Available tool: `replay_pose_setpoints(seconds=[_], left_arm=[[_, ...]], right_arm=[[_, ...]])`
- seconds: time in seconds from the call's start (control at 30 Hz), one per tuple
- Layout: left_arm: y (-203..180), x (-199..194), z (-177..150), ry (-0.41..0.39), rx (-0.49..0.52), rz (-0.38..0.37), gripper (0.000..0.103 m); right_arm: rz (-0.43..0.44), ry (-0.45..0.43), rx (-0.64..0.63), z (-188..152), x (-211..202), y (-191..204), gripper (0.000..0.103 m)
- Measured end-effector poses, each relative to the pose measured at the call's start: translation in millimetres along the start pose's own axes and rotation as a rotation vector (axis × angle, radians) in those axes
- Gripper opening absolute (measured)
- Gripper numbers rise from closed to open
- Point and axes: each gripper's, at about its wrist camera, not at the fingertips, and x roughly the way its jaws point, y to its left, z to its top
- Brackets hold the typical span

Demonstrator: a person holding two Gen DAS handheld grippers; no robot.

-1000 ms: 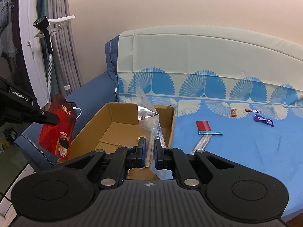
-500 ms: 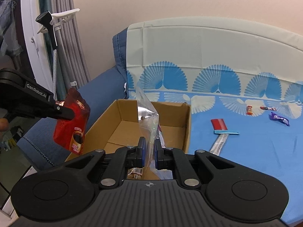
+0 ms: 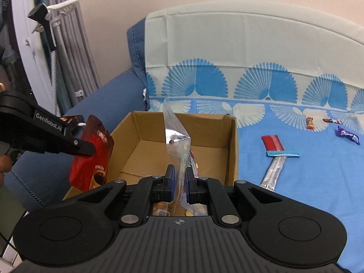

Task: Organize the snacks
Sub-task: 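Carry the coffee sachet with the left tool while the right tool carries the candy bag over the box, then open both tools to drop the coffee sachet and candy bag into the box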

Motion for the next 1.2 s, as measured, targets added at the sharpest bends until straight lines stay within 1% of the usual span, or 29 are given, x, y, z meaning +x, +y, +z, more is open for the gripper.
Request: replay_pose_setpoints(seconds=[0.13,0.3,0.33,0.37,0.4,0.43,0.47,0.5,0.53,0.57,0.6,0.67,0.8,0.9,1.07,1.2], left_arm=[[0,22,5,0.028,0.013,0.019,0.007],[-3,44,9,0.037,0.043,0.069,0.007],[-3,49,10,0.042,0.053,0.09,0.007],[-4,55,10,0.05,0.06,0.117,0.008],[-4,59,9,0.06,0.07,0.144,0.021],[-4,63,8,0.077,0.084,0.163,0.034],[-4,65,7,0.091,0.093,0.183,0.069],[-4,64,5,0.093,0.095,0.204,0.099],[-3,60,3,0.074,0.093,0.224,0.103],[-3,54,-1,0.043,0.095,0.243,0.103],[-2,49,-4,0.028,0.106,0.263,0.103],[-3,43,-10,0.044,0.125,0.289,0.103],[-3,24,-25,0.058,0.101,0.279,0.103],[-8,7,-40,0.061,0.092,0.274,0.103],[-24,-20,-67,0.043,0.111,0.26,0.103],[-32,-39,-83,0.021,0.123,0.257,0.103]], right_arm=[[-0.021,0.014,0.003,2,18,-4,0.01],[-0.046,0.029,0.009,0,35,-9,0.01],[-0.049,0.032,0.008,-1,38,-10,0.012],[-0.044,0.036,0.007,-3,41,-10,0.017],[-0.024,0.049,0.01,-3,45,-10,0.033],[-0.005,0.071,0.019,-4,49,-10,0.046],[0.008,0.094,0.03,-4,51,-10,0.054],[0.019,0.108,0.044,-4,51,-11,0.064],[0.033,0.106,0.053,-5,48,-10,0.068],[0.041,0.103,0.052,-5,44,-10,0.07],[0.044,0.106,0.045,-6,40,-10,0.072],[0.041,0.114,0.033,-9,31,-9,0.074],[0.031,0.14,0.042,-16,11,-11,0.08],[0.021,0.148,0.061,-21,-6,-10,0.087],[0.018,0.123,0.058,-26,-34,-5,0.089],[-0.001,0.09,0.035,-29,-59,-3,0.09]])
